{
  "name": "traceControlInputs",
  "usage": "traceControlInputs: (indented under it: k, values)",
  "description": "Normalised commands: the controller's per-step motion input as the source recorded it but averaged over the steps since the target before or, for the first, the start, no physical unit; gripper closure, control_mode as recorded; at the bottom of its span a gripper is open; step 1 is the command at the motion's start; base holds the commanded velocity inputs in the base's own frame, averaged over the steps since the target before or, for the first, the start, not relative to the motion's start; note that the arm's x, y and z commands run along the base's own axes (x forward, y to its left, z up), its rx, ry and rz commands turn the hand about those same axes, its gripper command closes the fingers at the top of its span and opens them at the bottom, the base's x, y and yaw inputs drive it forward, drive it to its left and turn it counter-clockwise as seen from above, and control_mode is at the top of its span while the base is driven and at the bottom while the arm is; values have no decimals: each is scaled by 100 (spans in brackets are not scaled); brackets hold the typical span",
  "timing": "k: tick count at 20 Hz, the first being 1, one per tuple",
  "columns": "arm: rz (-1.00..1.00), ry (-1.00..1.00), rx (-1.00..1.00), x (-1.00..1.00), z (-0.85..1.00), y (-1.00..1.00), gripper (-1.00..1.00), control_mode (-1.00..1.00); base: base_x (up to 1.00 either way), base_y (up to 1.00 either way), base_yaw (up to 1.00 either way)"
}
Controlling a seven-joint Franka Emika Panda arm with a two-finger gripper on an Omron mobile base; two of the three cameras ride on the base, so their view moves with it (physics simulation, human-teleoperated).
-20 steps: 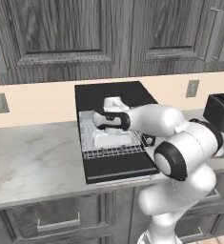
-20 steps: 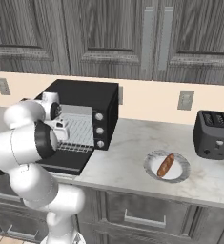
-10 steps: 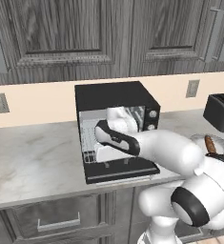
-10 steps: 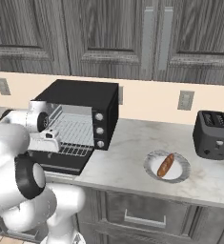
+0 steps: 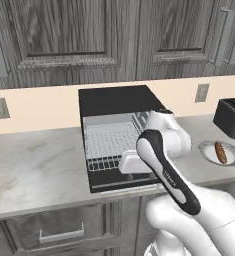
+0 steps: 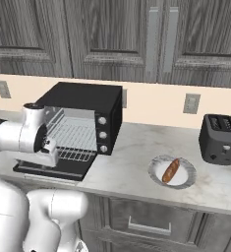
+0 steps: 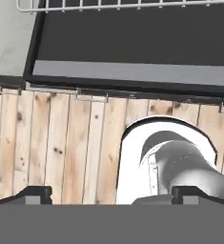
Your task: Pull the toaster oven rack outwards. Pick up the baguette from the plate and place it on the toaster oven rack. Close the toaster oven door fully and set the temperature to the lowest setting.
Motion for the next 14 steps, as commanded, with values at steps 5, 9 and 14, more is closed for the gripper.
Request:
traceControlInputs:
  k: [5,9,14]
  values:
    - [-13,-29,14,-53,76,-82,-100,-100,0,0,0]
    - [-8,-26,8,-10,41,-98,-100,-100,0,0,0]
    - [-4,-8,7,0,18,-100,-100,-100,0,0,0]
